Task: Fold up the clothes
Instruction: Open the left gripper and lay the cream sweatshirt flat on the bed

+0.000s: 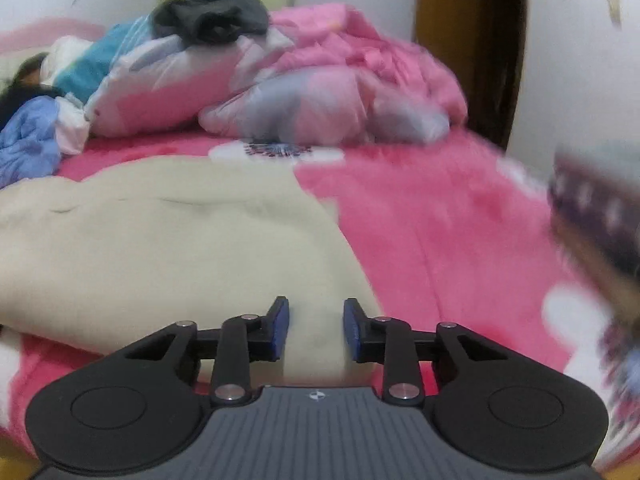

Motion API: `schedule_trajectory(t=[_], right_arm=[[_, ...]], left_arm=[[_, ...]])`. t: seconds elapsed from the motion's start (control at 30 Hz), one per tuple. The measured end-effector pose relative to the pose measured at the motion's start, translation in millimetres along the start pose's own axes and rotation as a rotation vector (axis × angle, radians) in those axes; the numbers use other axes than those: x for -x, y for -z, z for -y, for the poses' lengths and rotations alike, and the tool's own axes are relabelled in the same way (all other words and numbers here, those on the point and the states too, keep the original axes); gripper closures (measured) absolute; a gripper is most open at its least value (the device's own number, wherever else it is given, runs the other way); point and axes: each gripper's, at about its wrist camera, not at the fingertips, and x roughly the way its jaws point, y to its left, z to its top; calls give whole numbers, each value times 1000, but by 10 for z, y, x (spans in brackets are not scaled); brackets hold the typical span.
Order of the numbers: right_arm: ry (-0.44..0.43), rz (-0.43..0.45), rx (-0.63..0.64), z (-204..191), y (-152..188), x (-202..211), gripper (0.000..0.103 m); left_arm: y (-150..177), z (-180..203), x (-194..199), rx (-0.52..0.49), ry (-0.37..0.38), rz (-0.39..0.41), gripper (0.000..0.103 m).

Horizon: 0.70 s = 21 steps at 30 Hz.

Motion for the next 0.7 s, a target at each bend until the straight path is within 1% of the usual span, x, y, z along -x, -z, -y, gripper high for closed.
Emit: schedule_trajectory(t=[0.03, 0.07, 0.13, 0.2, 0.33, 0.4, 0.47, 0.53, 0.6, 0.63, 0.7], right_arm=[[-33, 2, -56, 87, 21, 0, 71], [-43, 7, -69, 112, 38, -1, 70], [-36, 18, -44, 90, 64, -4, 66], [-29, 30, -19, 68, 91, -6, 65], [-36, 43, -49, 94, 80, 30, 65], [-39, 61, -72, 109, 30, 104, 67], [-38, 105, -91, 95, -22, 242, 69], [-60, 158, -82, 11, -92, 374, 70], [-109, 197, -45, -160, -137, 467, 72], [-144, 213, -16, -269, -147, 495, 73], [-206, 224, 80, -569, -121, 504, 74]], left_arm=[[-17, -2, 6, 7, -9, -7, 44], [-27, -7, 23, 23, -19, -13, 44], [-38, -20, 71, 60, -41, -26, 44], [-48, -33, 118, 98, -62, -38, 44], [-71, -77, 221, 182, -117, -64, 42], [-108, -49, 259, 200, -158, -75, 41], [-148, 27, 301, 190, -207, -76, 32], [-178, 127, 331, 155, -240, -68, 12], [-183, 228, 355, 114, -232, -56, 2], [-178, 276, 359, 96, -227, -53, 1], [-164, 366, 338, 62, -226, -49, 0]])
